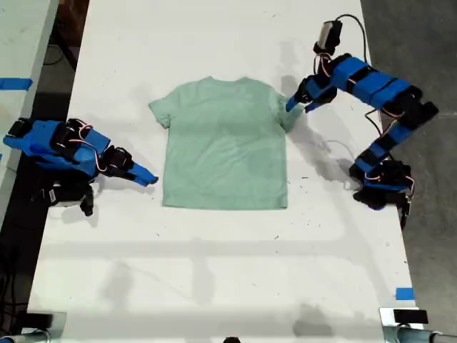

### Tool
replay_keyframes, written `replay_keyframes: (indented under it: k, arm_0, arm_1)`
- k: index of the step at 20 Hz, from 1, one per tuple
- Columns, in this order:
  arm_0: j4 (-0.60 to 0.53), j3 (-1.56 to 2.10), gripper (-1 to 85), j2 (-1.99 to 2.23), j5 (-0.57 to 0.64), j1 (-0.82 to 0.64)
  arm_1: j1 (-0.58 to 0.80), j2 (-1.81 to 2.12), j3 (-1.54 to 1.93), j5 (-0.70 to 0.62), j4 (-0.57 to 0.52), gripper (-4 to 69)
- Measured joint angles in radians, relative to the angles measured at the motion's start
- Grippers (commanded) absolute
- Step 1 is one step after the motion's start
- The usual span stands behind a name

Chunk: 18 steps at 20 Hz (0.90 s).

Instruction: Fold t shirt

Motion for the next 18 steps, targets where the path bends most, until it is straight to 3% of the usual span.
replay_keyframes:
  k: [7, 8, 9, 12, 18]
  arm_0:
    - [0.000, 0.000, 12.7, 0.000, 0.000, 0.000]
    - [0.000, 0.000, 12.7, 0.000, 0.000, 0.000]
    - [0.000, 0.000, 12.7, 0.000, 0.000, 0.000]
    - [0.000, 0.000, 12.7, 0.000, 0.000, 0.000]
    - [0.000, 0.000, 12.7, 0.000, 0.000, 0.000]
  arm_1:
    - [0.078, -0.265, -0.114, -0.075, -0.051, 22.5]
    - [0.078, -0.275, -0.127, -0.080, -0.051, 16.4]
    - [0.078, -0.282, -0.135, -0.080, -0.051, 2.4]
    - [0.041, -0.310, -0.189, -0.080, -0.066, 1.9]
    - [0.003, -0.184, -0.158, -0.046, 0.017, 1.9]
